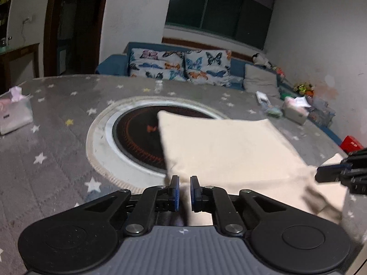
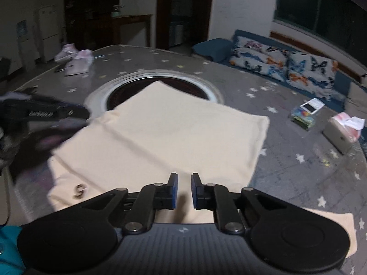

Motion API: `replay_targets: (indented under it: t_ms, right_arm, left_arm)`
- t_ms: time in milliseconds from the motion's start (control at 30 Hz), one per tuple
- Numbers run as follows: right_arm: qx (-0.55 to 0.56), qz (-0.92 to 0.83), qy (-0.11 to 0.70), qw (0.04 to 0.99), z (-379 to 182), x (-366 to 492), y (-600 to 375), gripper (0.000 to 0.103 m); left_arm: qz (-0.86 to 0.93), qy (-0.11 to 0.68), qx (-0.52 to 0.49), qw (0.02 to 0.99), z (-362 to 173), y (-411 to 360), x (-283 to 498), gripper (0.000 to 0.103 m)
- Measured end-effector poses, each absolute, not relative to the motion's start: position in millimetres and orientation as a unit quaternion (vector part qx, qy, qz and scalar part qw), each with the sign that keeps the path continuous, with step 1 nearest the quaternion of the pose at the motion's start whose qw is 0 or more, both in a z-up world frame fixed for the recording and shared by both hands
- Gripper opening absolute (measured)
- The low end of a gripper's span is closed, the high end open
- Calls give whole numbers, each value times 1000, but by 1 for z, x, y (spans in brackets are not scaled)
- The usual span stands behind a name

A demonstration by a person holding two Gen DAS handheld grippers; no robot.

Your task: Fold clothes

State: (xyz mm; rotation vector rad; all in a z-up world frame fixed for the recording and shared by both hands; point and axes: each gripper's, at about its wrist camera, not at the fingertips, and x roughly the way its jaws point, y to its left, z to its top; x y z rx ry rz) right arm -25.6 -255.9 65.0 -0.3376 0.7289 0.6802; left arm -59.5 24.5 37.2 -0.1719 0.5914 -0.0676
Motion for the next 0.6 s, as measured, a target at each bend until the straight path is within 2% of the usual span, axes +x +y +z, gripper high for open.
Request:
replay_targets:
  t_ms: [233, 333, 600]
  right_arm:
    - [-165, 323, 383, 850, 38, -37, -259, 12]
    - [-148, 312, 371, 862, 44, -42, -272, 12]
    - [-90, 183, 352, 914, 59, -28, -353, 17]
  left_arm:
    - [-92, 308, -53, 945, 32, -7, -64, 11]
    - [-99, 329, -33, 938, 23, -19, -61, 11]
    - [-108, 311, -26, 944, 37, -31, -57, 12]
